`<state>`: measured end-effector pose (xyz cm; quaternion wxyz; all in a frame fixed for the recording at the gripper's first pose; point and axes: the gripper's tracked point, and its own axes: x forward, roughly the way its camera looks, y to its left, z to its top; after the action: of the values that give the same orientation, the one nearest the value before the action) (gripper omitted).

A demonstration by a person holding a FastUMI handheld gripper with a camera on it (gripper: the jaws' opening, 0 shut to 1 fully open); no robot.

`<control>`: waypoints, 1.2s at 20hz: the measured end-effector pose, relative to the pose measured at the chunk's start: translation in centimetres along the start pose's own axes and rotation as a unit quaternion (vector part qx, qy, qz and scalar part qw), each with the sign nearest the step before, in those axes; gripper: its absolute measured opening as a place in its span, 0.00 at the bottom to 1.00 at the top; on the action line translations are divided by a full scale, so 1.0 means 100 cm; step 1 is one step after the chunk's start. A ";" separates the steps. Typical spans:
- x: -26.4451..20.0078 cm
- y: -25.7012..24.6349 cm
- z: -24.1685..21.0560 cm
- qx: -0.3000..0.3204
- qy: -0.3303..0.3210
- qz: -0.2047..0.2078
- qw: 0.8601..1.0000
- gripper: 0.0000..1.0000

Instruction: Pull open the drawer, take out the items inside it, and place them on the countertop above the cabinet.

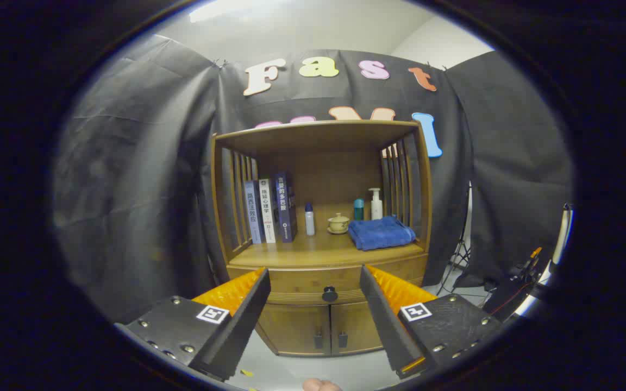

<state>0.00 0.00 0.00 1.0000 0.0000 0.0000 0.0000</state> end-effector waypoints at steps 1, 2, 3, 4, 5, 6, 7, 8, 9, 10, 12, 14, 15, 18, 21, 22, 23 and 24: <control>0.000 0.001 -0.002 -0.001 0.000 -0.001 1.000 0.99; 0.000 0.001 -0.001 -0.002 0.000 -0.001 1.000 0.99; 0.001 0.001 -0.002 -0.002 0.001 -0.002 1.000 0.99; 0.001 0.002 -0.001 -0.002 0.000 -0.001 1.000 0.99; 0.001 0.002 -0.003 -0.001 0.001 0.000 1.000 0.99; 0.001 0.002 -0.002 -0.001 0.001 0.001 1.000 0.99; 0.001 0.002 -0.003 -0.002 0.001 0.001 1.000 0.99; 0.001 0.002 -0.003 -0.003 0.000 0.001 1.000 0.99; 0.001 0.003 -0.003 -0.003 0.000 0.002 1.000 0.99; 0.001 0.003 -0.003 -0.002 -0.002 0.002 1.000 0.99; 0.000 0.002 -0.002 -0.002 -0.003 0.000 1.000 0.99; -0.001 0.001 0.000 -0.001 -0.006 -0.001 1.000 0.99; -0.001 0.000 0.000 0.000 -0.008 -0.003 1.000 0.99; -0.002 -0.003 0.001 -0.002 -0.016 -0.011 1.000 0.99; 0.008 -0.004 -0.002 -0.006 -0.027 -0.014 1.000 0.99; 0.016 -0.005 -0.003 -0.006 -0.029 -0.015 0.999 0.99; 0.026 -0.008 -0.008 -0.006 -0.030 -0.016 0.999 0.99; 0.035 -0.008 -0.013 -0.005 -0.029 -0.019 0.999 0.99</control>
<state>3.53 -0.81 -1.32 0.9994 -0.0047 -0.0289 -0.0190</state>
